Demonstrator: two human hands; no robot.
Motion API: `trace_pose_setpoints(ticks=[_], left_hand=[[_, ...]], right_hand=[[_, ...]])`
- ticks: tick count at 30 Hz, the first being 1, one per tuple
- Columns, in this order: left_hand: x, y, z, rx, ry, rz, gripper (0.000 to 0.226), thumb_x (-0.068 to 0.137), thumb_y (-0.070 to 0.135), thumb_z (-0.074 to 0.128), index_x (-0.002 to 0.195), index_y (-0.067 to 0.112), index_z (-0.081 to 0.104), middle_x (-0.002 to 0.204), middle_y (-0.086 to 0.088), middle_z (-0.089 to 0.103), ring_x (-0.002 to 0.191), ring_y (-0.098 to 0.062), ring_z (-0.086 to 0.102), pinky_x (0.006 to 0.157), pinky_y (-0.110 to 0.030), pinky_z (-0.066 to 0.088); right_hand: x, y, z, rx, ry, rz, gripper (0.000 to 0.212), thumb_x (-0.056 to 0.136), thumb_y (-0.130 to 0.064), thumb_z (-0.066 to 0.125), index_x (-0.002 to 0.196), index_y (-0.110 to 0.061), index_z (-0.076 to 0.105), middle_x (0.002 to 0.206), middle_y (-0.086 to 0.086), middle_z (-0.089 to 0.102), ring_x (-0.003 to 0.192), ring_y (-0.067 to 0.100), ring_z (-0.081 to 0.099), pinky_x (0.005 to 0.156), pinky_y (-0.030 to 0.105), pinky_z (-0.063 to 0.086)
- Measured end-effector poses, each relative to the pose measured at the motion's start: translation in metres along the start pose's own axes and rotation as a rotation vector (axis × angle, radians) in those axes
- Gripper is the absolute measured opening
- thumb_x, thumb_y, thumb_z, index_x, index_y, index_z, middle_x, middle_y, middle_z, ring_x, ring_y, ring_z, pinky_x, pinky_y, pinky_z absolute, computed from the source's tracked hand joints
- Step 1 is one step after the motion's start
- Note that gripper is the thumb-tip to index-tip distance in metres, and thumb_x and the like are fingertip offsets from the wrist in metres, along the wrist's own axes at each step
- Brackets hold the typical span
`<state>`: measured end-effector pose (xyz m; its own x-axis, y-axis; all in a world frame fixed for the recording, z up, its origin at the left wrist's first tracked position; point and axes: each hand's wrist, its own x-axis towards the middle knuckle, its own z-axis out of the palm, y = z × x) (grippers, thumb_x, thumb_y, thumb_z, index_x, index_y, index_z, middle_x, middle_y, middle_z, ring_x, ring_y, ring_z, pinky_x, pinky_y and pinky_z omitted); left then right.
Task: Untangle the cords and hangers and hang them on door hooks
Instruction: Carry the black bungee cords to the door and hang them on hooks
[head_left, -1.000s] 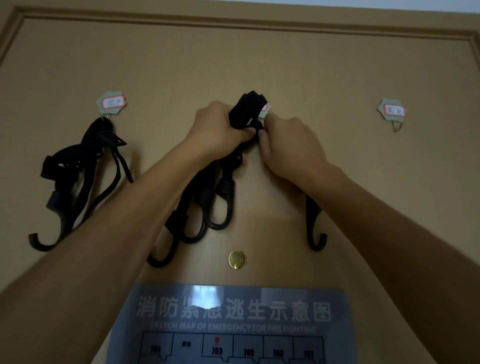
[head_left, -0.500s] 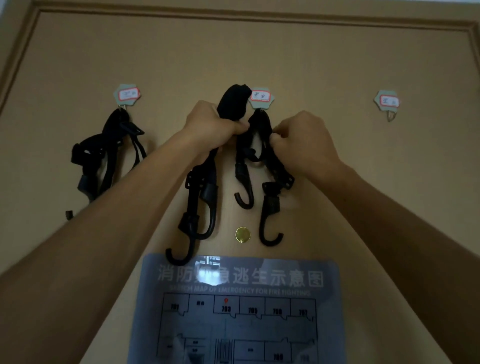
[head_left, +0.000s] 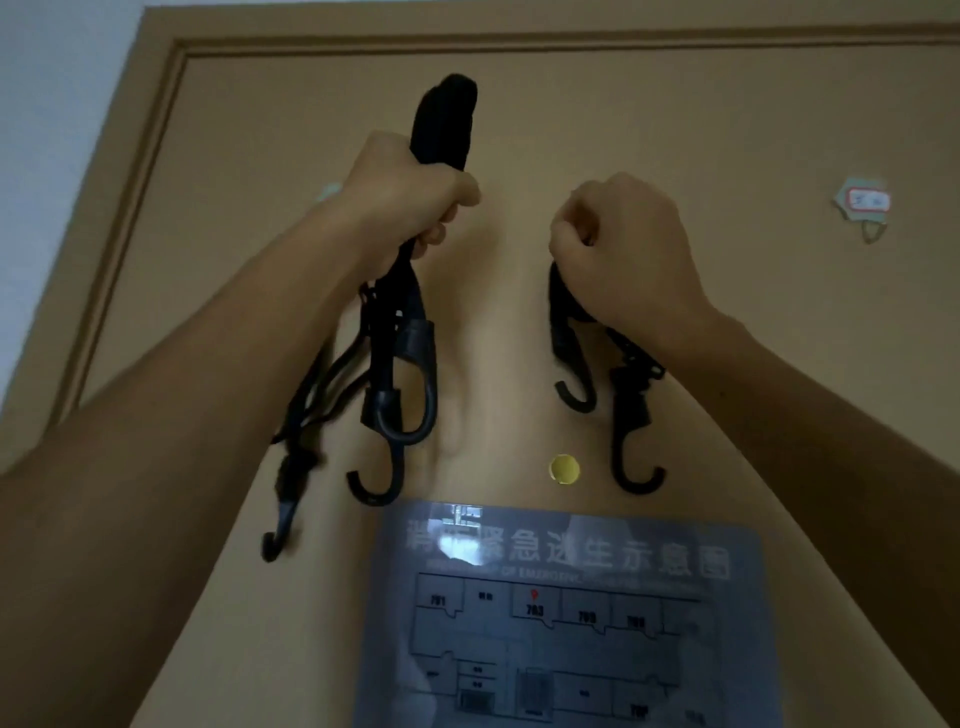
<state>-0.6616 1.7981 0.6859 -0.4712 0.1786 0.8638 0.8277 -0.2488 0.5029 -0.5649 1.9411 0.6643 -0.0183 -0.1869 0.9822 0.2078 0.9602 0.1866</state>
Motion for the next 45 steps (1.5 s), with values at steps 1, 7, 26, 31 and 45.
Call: trace_pose_setpoints(ticks=[1,7,26,31,45], left_hand=[[0.002,-0.004,-0.013,0.034,0.013,0.001,0.015,0.079,0.013,0.067,0.076,0.012,0.052,0.059,0.000,0.048,0.034,-0.006,0.038,0.037,-0.013,0.030],[0.015,-0.051,-0.085,0.302,0.068,0.021,0.019,0.074,0.012,0.070,0.065,0.010,0.053,0.057,-0.005,0.047,0.039,-0.014,0.039,0.042,-0.022,0.030],[0.066,-0.122,-0.116,0.285,-0.169,0.284,0.021,0.079,0.030,0.070,0.069,0.014,0.061,0.068,-0.002,0.059,0.065,-0.016,0.055,0.062,-0.029,0.042],[0.068,-0.122,-0.110,0.243,-0.229,0.293,0.019,0.072,0.038,0.075,0.080,0.021,0.071,0.084,-0.002,0.071,0.081,-0.016,0.066,0.074,-0.033,0.052],[0.080,-0.119,-0.109,0.173,-0.021,0.271,0.006,0.081,0.018,0.065,0.084,0.021,0.061,0.077,0.003,0.059,0.079,-0.017,0.057,0.063,-0.023,0.042]], right_hand=[[0.001,-0.011,0.007,0.038,-0.018,-0.005,0.024,0.086,-0.018,0.045,0.086,-0.006,0.066,0.088,0.010,0.065,0.083,0.024,0.058,0.070,0.031,0.047],[0.000,-0.065,0.069,0.203,-0.274,0.005,0.022,0.088,-0.025,0.053,0.099,-0.013,0.068,0.100,0.006,0.071,0.097,0.024,0.063,0.085,0.031,0.048],[0.040,-0.107,0.142,0.082,-0.276,-0.019,0.025,0.095,-0.020,0.047,0.102,-0.005,0.066,0.102,0.013,0.068,0.097,0.028,0.059,0.076,0.032,0.040],[0.040,-0.108,0.148,0.211,-0.177,0.070,0.020,0.092,-0.017,0.055,0.109,-0.011,0.061,0.109,0.005,0.065,0.094,0.018,0.059,0.070,0.014,0.040],[0.057,-0.114,0.151,0.262,-0.137,-0.005,0.025,0.094,-0.018,0.049,0.113,-0.015,0.066,0.111,0.002,0.068,0.099,0.015,0.061,0.075,0.018,0.040]])
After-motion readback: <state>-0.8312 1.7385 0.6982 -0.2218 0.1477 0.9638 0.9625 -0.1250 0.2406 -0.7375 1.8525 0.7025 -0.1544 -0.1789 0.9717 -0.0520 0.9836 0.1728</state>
